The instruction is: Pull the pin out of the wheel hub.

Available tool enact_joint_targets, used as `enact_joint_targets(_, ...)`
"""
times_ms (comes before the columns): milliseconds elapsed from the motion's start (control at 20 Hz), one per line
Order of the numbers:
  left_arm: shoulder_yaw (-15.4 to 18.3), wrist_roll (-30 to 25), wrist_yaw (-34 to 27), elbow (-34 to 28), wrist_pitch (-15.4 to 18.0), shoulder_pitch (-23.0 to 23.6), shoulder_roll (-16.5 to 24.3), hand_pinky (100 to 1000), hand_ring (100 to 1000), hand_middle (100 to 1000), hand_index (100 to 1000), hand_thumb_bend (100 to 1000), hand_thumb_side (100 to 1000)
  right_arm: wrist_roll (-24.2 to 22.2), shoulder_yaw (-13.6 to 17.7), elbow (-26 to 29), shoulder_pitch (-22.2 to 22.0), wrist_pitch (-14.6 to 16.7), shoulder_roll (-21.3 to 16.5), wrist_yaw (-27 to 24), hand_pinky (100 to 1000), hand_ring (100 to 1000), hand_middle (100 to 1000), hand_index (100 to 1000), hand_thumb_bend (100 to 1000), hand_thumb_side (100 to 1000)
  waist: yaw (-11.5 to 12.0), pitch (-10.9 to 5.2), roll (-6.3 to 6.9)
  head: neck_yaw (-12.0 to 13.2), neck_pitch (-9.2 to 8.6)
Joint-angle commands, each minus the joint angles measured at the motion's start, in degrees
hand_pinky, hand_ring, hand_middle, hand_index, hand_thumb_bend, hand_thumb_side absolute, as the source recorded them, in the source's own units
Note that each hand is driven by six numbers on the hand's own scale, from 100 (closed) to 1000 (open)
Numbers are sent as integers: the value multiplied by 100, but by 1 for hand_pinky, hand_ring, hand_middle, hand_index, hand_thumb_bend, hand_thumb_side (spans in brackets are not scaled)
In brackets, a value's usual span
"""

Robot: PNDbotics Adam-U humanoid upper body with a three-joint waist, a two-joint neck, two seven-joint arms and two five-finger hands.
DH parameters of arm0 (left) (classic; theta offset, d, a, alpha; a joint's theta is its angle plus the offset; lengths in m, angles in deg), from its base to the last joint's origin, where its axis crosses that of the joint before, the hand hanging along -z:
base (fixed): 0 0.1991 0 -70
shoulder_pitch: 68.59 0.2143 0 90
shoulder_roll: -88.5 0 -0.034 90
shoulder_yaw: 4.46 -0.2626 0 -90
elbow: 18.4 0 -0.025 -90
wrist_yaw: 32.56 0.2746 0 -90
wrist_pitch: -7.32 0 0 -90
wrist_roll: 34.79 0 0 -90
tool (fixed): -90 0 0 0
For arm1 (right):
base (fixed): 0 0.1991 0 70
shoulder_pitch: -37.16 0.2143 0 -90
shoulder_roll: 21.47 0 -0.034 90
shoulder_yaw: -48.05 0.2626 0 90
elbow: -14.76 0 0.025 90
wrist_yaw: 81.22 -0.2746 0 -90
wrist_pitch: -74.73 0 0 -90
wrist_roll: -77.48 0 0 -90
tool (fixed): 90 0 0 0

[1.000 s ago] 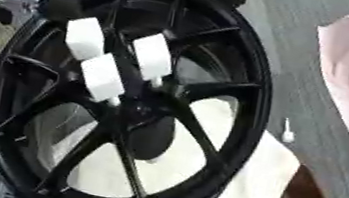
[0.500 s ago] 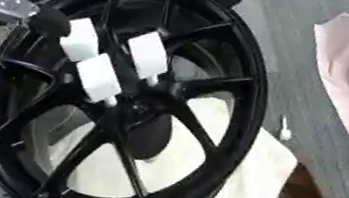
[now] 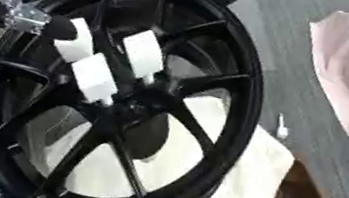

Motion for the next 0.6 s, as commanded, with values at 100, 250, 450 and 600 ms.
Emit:
enact_joint_targets(100,-21,-1,93,32,-112,-23,129,720,678,701,829,753,626,-19,-5,144,96,3,-107,9,865,748,705,781,100,523,-8,-90,-38,-19,-33)
enact_joint_targets(250,-49,-9,111,53,-115,-8,106,717,676,700,830,755,609,-24,-12,144,101,0,-106,11,865,748,706,781,100,523,-11,-88,-39,-25,-39)
enact_joint_targets(450,-67,13,110,103,-122,27,86,709,667,692,824,728,589,-27,-18,146,104,-3,-105,11,865,748,706,781,100,523,-13,-82,-42,-23,-44)
enact_joint_targets(600,-99,44,129,164,-127,62,66,701,661,685,818,706,585,-27,-22,148,109,-4,-100,9,865,748,706,781,100,523,-19,-77,-46,-21,-49)
